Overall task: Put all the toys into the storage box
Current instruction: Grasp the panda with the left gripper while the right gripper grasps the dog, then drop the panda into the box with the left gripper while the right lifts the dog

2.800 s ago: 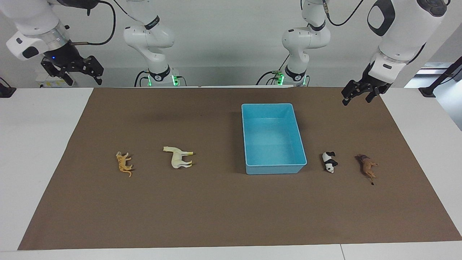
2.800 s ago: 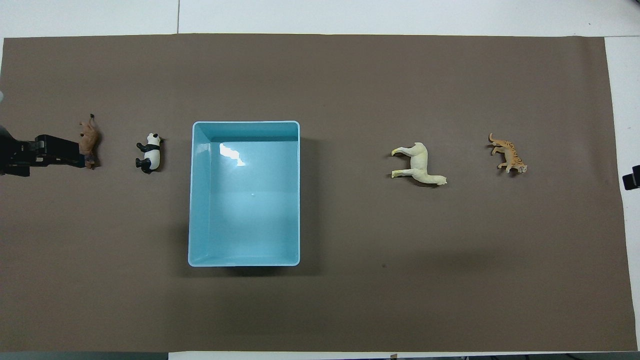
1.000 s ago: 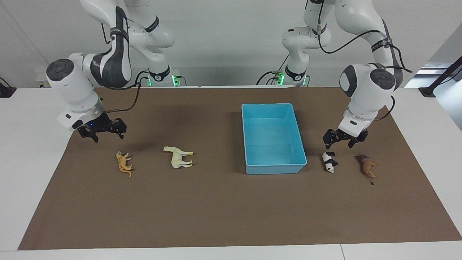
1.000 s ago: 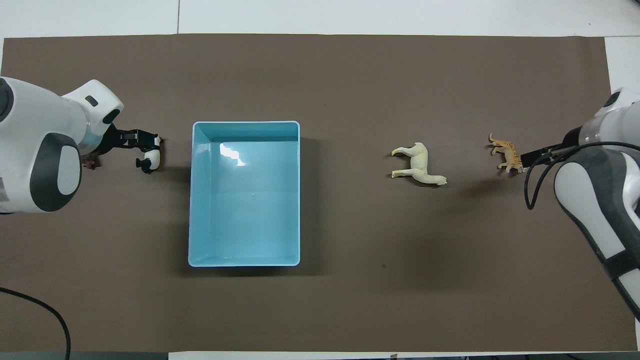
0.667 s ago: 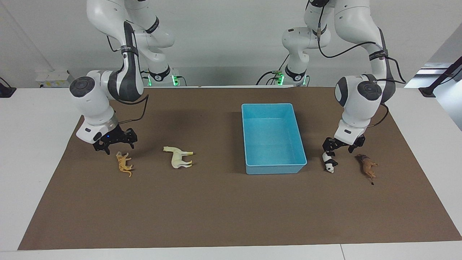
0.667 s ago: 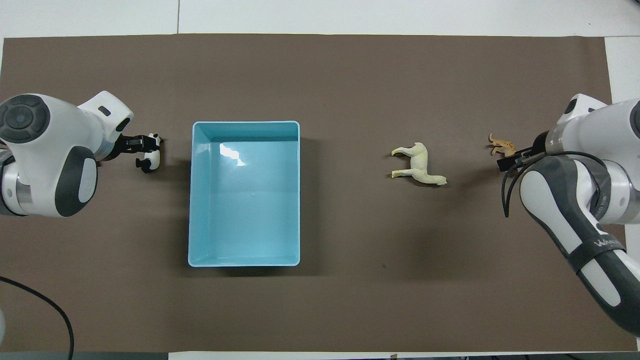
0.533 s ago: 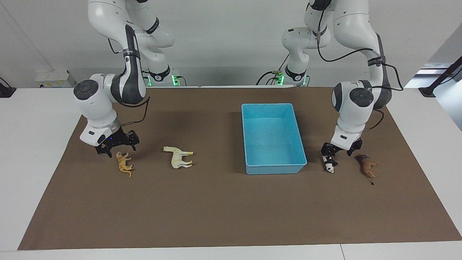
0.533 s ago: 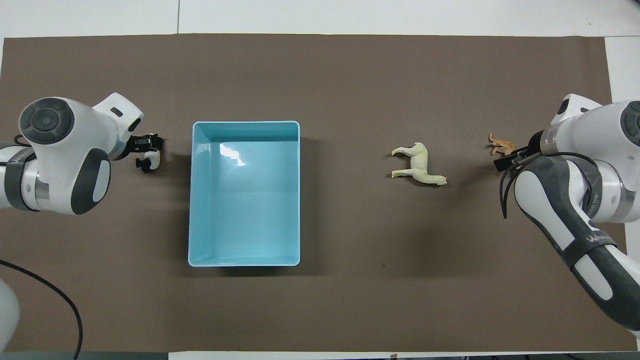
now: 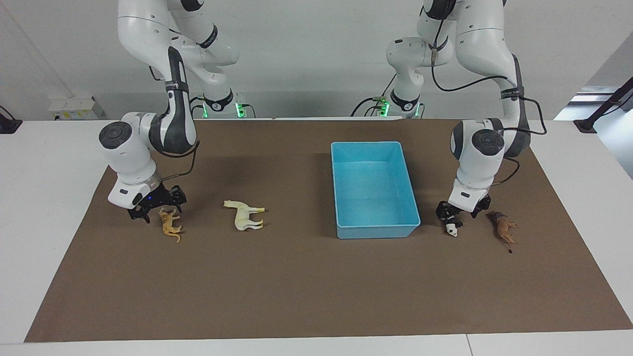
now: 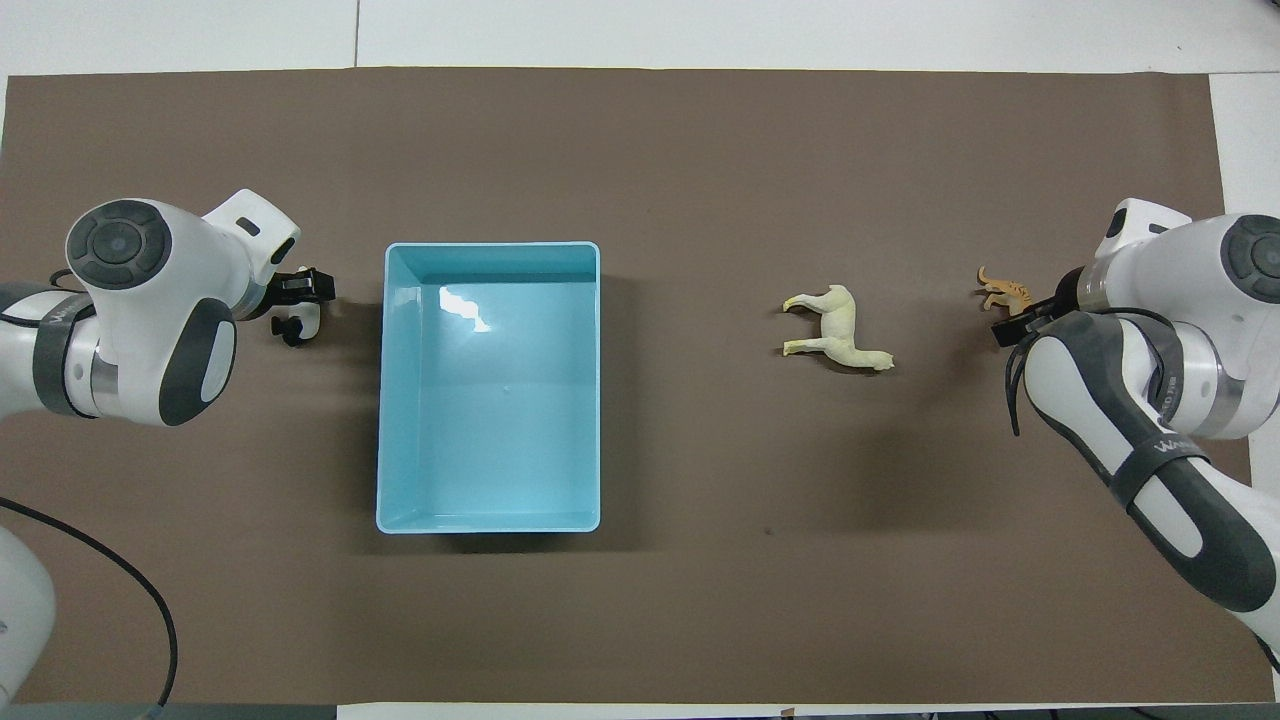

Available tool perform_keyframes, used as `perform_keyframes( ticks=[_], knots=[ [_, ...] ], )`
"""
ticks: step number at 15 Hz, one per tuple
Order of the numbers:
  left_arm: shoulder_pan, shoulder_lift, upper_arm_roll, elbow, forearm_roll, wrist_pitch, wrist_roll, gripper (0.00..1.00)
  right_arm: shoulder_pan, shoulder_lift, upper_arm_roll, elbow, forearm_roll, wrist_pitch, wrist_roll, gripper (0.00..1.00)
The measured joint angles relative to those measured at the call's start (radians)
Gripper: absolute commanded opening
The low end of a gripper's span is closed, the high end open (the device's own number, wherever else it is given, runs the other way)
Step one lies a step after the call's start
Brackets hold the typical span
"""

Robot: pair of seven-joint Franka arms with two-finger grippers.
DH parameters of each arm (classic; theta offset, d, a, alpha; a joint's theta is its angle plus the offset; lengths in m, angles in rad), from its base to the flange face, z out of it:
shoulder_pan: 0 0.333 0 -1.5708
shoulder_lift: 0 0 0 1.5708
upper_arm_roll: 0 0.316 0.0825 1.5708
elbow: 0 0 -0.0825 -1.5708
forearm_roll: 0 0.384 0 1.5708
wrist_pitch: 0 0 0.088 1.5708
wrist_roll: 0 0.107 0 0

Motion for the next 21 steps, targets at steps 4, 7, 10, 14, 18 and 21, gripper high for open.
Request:
perform_keyframes(
  ticks=[4,7,10,14,18,21],
  knots=[
    [0.000,0.000,-0.002,-0.012,0.000,0.011,-0.002,0.47,-0.003,0.026,0.000,-0.001,0.080,0.027,-0.004,0.86],
    [0.000,0.000,-0.001,-0.034,0.000,0.036,-0.008,0.35,-0.014,0.027,-0.001,-0.009,0.145,0.027,-0.010,0.64],
    [0.000,-0.001,-0.001,-0.036,0.001,0.040,-0.008,0.00,-0.017,0.022,0.000,-0.014,0.162,0.026,-0.011,0.00],
    [0.002,-0.004,0.002,-0.017,0.001,0.025,-0.009,0.00,-0.016,0.014,0.001,-0.019,0.164,0.027,-0.013,0.00],
    [0.001,-0.017,-0.004,0.148,0.001,-0.191,-0.009,0.04,-0.012,0.010,0.003,0.004,0.164,-0.007,-0.013,0.00],
    [0.000,-0.040,-0.063,0.312,-0.035,-0.427,-0.016,0.05,0.011,-0.021,0.003,0.096,0.166,-0.141,0.020,0.00]
  ],
)
